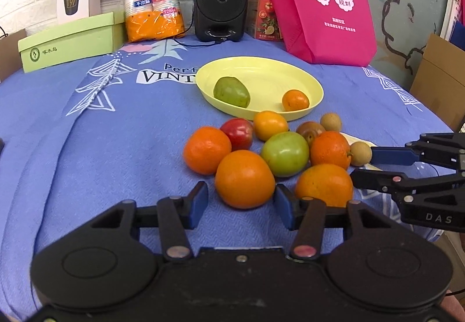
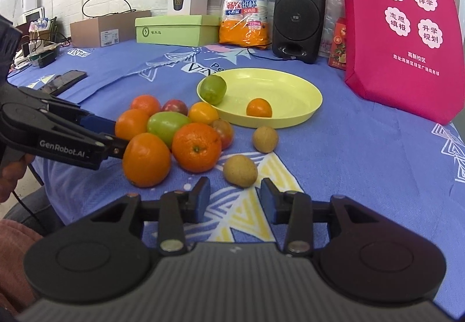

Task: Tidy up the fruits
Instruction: 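Move both grippers back from the plate to the fruit pile, then grasp a large orange with the left gripper while the right gripper grasps a kiwi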

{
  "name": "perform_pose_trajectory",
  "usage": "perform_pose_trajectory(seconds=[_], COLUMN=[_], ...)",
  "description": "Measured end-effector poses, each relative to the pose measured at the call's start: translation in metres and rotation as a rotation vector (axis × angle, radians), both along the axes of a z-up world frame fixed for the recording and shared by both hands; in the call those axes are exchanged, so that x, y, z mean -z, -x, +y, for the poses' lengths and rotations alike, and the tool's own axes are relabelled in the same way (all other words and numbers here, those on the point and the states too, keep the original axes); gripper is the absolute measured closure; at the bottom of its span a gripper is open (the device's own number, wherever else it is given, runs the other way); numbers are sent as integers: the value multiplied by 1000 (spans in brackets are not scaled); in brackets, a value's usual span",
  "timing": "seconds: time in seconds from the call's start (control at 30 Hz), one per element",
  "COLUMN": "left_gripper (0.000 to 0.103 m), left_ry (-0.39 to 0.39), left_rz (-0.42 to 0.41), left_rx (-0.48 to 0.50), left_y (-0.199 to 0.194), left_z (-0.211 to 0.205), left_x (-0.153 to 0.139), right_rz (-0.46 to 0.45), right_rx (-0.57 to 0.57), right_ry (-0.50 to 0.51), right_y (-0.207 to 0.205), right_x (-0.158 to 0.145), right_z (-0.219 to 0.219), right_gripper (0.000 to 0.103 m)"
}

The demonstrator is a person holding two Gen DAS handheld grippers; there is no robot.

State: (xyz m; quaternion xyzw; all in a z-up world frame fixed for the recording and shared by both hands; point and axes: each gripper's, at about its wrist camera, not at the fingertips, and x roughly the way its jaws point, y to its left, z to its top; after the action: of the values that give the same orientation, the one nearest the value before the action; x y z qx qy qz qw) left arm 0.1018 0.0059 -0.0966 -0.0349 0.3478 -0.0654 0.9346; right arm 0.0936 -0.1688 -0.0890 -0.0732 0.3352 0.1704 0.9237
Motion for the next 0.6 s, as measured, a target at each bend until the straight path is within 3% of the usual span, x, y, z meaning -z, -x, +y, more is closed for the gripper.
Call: perform_pose_trajectory(seconds=[0.33, 0.43, 0.6], left_gripper=[53, 60, 60], left_ry=[2, 13, 28], left_rz=[0, -4, 0], left_rx=[1, 7, 1], left_y=[-8, -8, -6], left_z=[-3, -2, 0], left_x=[1, 1, 0], right_rz=[-9, -12, -15], right_rx=[-1, -2, -10], right_ry=[9, 11, 10], right_y=[-17, -16, -15], right_x=[4, 5, 5], right_z=[2, 2, 5], right_gripper=[65, 66, 76])
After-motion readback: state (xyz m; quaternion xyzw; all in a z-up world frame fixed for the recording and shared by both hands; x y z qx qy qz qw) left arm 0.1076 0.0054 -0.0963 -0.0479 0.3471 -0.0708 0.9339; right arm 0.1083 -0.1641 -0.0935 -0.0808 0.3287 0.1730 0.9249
